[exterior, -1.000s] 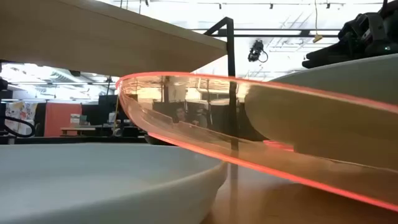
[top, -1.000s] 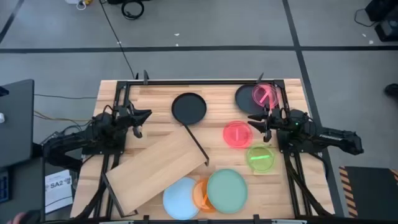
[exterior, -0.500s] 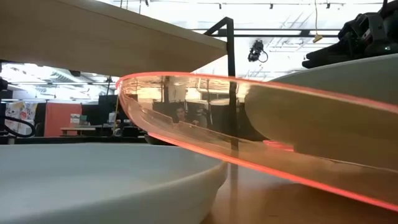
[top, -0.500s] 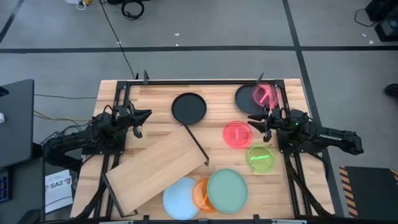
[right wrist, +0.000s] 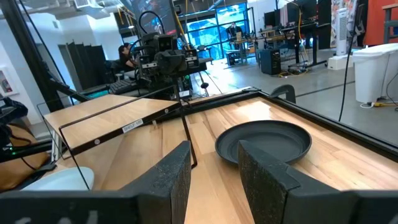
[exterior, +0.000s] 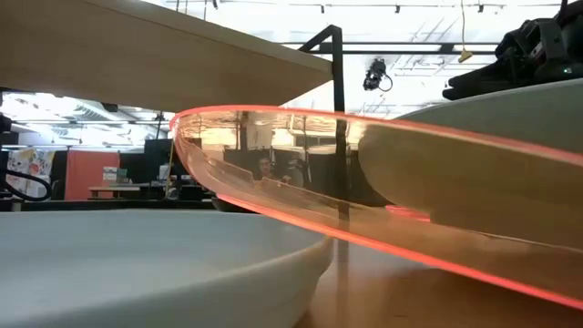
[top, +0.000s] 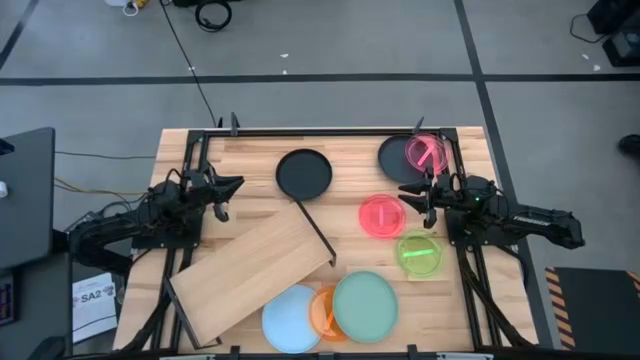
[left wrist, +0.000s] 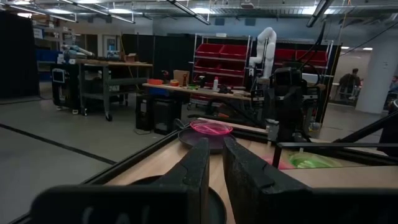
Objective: Place and stack plates onto a shelf
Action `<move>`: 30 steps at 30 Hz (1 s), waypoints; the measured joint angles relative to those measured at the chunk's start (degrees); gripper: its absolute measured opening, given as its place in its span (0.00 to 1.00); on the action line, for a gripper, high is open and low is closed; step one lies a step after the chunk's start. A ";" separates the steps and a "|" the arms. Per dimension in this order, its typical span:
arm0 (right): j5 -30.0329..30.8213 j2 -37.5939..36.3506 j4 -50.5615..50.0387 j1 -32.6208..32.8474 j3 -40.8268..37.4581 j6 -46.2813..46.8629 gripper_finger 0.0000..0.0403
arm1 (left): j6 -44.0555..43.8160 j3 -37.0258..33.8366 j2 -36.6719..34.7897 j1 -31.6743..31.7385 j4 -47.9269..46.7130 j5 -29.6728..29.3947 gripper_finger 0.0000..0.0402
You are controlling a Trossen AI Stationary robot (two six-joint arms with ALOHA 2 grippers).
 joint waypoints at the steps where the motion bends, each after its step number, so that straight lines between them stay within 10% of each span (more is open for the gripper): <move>1: 0.00 -0.01 0.00 -0.01 0.00 0.00 0.35 | 0.00 -0.01 0.00 -0.01 0.00 0.00 0.13; 30: 0.60 0.00 0.02 -0.01 0.00 -5.60 0.35 | -0.04 0.00 0.00 0.00 0.00 -0.01 0.13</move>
